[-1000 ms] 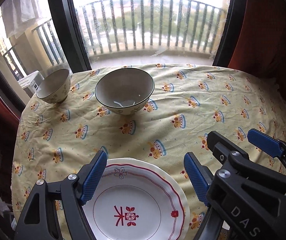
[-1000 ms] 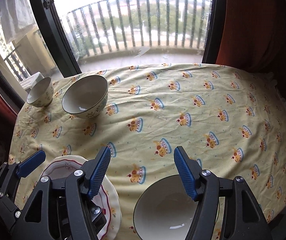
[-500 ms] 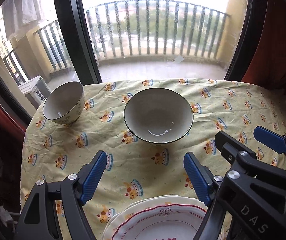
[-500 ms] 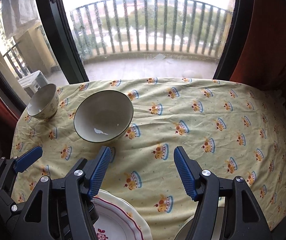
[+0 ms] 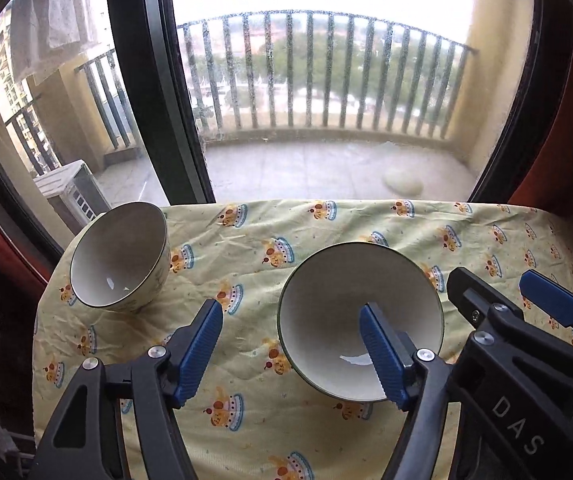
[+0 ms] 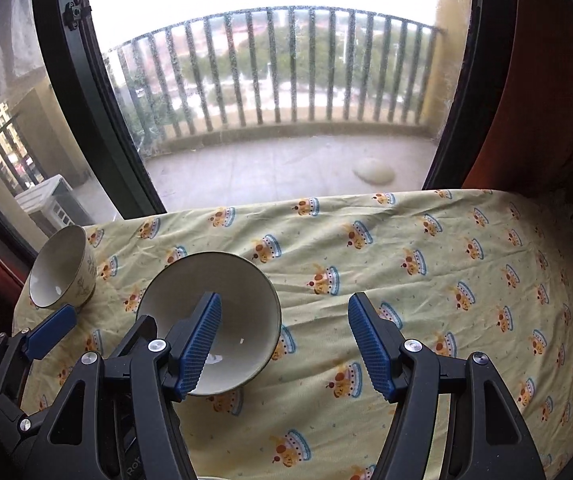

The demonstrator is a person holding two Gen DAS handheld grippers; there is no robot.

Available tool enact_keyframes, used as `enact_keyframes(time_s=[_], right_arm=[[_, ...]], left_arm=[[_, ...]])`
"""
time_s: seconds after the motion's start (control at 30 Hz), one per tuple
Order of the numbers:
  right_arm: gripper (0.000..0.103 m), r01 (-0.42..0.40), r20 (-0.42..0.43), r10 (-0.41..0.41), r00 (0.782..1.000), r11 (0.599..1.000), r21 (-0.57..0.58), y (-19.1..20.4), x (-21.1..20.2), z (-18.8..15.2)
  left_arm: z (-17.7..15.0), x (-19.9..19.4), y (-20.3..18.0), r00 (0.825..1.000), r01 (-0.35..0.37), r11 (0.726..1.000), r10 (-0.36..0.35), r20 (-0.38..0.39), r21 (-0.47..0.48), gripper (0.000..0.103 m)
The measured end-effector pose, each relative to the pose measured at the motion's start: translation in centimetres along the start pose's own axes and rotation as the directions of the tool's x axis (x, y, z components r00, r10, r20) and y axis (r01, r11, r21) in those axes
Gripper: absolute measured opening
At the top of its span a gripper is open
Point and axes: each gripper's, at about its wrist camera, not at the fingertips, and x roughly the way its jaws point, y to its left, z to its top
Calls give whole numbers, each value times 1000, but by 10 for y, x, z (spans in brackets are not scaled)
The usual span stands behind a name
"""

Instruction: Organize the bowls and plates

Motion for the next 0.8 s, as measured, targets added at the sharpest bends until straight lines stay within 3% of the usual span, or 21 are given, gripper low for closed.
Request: enact_keyframes(time_s=[0.3,0.43,0.63,0.8], right_arm=[[66,10,-44,-9,999,1000,18,4,50,3],[48,9,-77,-6,997,999,35,5,68,-1],[42,4,-104,4,995,997,73,2,88,-7],[26,-15,-100,23,995,997,79,5,90,-7]], left_arm=[[3,46,-1,999,-26,1000,27,-41,4,60],[0,63,-2,998,-18,1000,19,-60,13,50],[-3,80,-5,997,2,1000,-2,-77,5,39],[-4,82,-1,996,39,999,-40,-84,-10,23]])
